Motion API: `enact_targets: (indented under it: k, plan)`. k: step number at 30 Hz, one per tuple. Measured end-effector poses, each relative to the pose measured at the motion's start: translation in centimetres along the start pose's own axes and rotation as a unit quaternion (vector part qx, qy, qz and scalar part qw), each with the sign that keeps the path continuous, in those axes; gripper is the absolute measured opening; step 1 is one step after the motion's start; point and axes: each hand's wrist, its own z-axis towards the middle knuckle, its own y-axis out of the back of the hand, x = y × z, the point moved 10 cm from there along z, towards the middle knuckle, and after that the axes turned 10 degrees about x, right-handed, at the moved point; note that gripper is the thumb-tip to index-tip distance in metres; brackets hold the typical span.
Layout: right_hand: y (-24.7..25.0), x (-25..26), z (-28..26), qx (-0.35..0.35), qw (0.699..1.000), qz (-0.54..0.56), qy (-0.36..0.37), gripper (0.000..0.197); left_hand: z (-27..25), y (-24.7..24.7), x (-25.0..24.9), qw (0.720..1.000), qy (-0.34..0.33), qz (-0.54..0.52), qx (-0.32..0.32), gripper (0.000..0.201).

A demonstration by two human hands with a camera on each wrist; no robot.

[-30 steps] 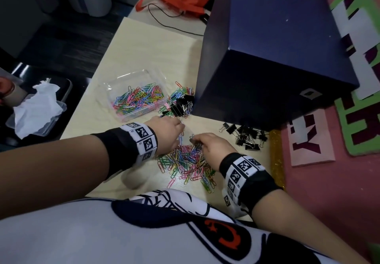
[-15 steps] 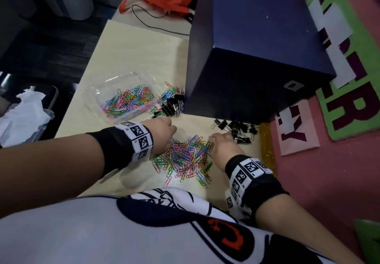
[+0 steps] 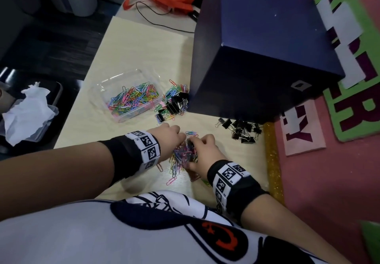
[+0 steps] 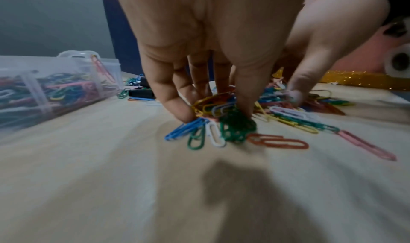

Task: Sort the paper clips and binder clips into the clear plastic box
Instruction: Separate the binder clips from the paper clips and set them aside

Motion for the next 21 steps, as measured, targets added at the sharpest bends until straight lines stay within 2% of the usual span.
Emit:
enact_targets:
  k: [3, 8, 12, 16, 21]
  plan:
    - [0.6, 0.8, 0.1, -0.026, 0.999, 0.014, 0.016, 0.045, 0.1, 0.1, 0.9, 1.0, 0.007, -0.018, 0.009, 0.037]
    - [2.2, 0.5, 0.4, -0.057, 0.998, 0.033, -0.001, 0.027, 0.0, 0.5, 2.2, 0.998, 0.013, -0.056, 0.01, 0.034]
    - [3.4, 0.8, 0.8, -0.057, 0.998, 0.008, -0.028, 0.023, -0.5, 1.7, 3.0, 0.995, 0.008, -0.094, -0.026, 0.036]
    - [4.4, 1.1, 1.5, -0.046, 0.997, -0.018, -0.058, 0.023, -1.6, 4.1, 4.5, 0.99, 0.007, -0.117, -0.083, 0.029]
    - [5.1, 2.5, 2.0, -0.006, 0.992, -0.094, -0.08, 0.028, -3.2, 7.2, 9.2, 0.968, 0.052, -0.192, -0.151, 0.033]
